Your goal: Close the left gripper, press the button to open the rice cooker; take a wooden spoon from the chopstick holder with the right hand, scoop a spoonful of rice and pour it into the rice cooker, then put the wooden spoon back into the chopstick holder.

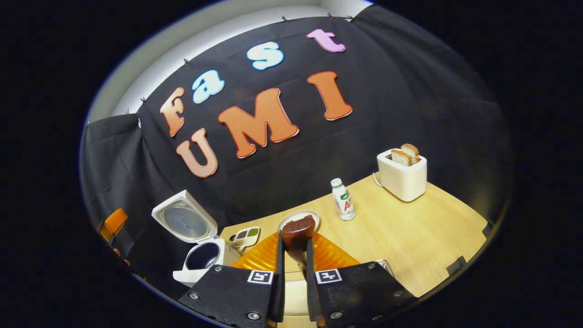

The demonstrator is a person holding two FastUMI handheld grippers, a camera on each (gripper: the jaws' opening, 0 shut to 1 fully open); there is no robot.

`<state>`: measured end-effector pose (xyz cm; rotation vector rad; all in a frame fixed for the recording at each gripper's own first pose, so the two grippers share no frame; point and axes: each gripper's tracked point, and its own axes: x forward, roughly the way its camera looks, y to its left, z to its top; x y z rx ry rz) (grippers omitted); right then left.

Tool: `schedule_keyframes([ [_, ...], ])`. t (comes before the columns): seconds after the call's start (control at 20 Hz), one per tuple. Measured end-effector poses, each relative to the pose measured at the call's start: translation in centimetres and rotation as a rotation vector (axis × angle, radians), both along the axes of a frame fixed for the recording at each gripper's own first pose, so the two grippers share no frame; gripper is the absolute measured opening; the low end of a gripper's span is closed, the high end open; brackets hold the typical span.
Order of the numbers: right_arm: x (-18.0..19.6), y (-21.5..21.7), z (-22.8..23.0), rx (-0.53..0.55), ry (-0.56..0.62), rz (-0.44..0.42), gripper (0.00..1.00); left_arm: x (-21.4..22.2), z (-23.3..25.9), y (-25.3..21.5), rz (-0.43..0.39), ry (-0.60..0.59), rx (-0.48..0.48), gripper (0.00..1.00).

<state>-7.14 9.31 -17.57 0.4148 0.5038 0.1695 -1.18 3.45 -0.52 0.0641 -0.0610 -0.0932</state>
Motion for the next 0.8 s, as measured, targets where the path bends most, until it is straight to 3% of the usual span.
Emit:
schedule_keyframes([
  [0.35,-1.4,4.7,-6.1,-0.12,0.083,0.103,0.19,-1.3,-0.3,3.2,0.075,0.001,0.035,0.91],
  [0.6,-0.8,4.8,-10.0,-0.211,0.138,0.112,0.2,-2.0,-0.8,5.2,0.119,0.011,0.034,0.91],
  [0.8,-0.2,5.7,-10.8,-0.271,0.09,0.145,0.2,-2.4,-1.0,6.7,0.148,0.016,0.034,0.91],
])
